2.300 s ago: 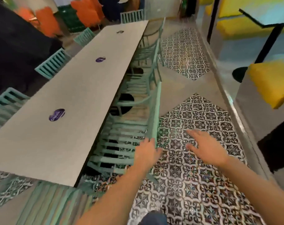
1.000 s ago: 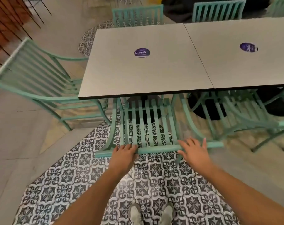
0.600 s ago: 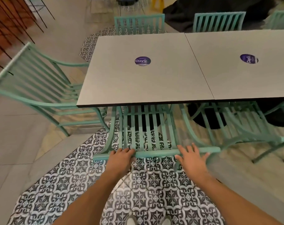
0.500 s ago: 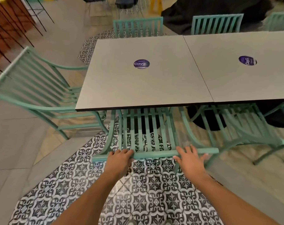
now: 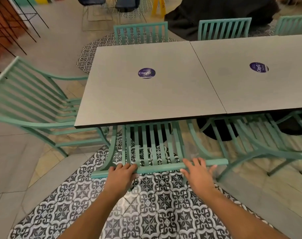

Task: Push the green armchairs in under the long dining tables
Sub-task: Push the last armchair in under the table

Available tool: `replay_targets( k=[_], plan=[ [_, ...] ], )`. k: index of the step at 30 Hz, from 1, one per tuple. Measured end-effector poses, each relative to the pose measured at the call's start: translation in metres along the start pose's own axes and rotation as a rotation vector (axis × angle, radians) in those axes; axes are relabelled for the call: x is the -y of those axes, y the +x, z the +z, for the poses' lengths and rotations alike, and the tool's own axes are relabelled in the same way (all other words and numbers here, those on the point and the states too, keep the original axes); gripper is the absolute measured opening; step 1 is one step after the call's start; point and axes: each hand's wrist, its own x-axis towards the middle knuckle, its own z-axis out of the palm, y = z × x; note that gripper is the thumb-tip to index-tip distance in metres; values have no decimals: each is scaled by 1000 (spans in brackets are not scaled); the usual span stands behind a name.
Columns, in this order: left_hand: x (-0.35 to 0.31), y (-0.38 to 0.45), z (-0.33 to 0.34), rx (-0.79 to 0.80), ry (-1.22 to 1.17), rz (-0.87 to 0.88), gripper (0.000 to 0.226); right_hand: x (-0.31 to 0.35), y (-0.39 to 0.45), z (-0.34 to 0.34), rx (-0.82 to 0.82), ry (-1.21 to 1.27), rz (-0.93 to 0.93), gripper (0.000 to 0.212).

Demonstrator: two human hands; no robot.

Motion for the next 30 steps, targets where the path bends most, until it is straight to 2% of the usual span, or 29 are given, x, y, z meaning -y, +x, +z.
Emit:
replay_targets(
  k=[3, 6, 9, 10, 12, 14, 16, 18, 20, 22, 30],
  plan=[
    [4, 0, 8, -72, 9, 33, 30, -1, -1, 0, -4, 14, 8, 50],
    [3, 1, 8, -47, -10, 6, 33, -1, 0, -1, -5, 17, 12, 51],
    [6, 1, 4, -16, -84, -137, 48, -4, 4, 6, -7, 44, 24, 57],
    [10, 0, 1, -61, -135, -218, 51, -6, 5, 8, -71, 103, 54, 61],
    [25, -2, -6, -232, -191, -436, 53, -13, 7, 8, -341, 346, 218, 71],
    [49, -6, -11, -326, -299, -724, 57, -23, 12, 1, -582, 767, 523, 81],
    [69, -10, -9, -285, -580, -962, 59, -36, 24, -1, -585, 1288, 811, 81],
    [75, -9, -1, -198, -839, -1091, 49, -44, 34, 4, -460, 1568, 923, 69],
    [72, -4, 9, -185, -975, -1136, 41, -47, 38, 9, -374, 1556, 939, 60],
    [68, -1, 15, -228, -998, -1161, 39, -49, 39, 12, -370, 1517, 924, 57],
    [70, -2, 18, -246, -889, -1167, 51, -51, 35, 7, -435, 1437, 867, 40]
  ],
)
